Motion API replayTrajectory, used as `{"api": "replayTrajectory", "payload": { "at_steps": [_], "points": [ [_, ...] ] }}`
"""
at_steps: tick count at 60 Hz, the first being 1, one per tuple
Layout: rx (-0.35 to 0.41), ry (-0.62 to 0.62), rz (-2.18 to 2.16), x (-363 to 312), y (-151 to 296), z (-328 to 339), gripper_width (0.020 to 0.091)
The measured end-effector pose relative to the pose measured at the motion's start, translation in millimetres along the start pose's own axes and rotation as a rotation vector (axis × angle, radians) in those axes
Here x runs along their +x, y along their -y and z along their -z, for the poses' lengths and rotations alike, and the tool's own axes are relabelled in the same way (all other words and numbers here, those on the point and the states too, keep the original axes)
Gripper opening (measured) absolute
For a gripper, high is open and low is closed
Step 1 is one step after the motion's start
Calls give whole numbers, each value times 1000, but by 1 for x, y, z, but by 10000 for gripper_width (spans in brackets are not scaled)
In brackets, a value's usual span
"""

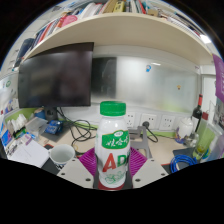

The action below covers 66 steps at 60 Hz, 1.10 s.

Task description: Pour water

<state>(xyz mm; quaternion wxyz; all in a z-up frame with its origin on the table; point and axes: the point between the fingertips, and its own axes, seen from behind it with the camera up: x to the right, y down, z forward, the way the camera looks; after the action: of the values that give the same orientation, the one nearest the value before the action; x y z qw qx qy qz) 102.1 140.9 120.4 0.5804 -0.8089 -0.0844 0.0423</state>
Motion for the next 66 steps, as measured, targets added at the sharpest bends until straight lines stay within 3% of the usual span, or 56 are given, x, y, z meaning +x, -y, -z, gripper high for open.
{"api": "replayTrajectory", "payload": {
  "at_steps": [9, 13, 15, 24, 38, 43, 45, 49, 57, 66],
  "points": [
    [55, 17, -27, -6, -14, -16, 387],
    [34, 28, -31, -10, -34, -22, 383],
    [79, 16, -36, -7, -29, -20, 390],
    [136, -21, -35, -5, -27, -17, 390],
    [104, -46, -1, -4, -29, -16, 596],
    [81, -77, -11, -1, -30, -6, 817],
    [73, -84, -15, -1, -31, 1, 873],
    [31, -110, -25, -1, -40, 20, 839],
    [-44, -147, -69, -14, -42, 79, 842],
    [-60, -200, -91, -29, -10, 138, 850]
  ]
}}
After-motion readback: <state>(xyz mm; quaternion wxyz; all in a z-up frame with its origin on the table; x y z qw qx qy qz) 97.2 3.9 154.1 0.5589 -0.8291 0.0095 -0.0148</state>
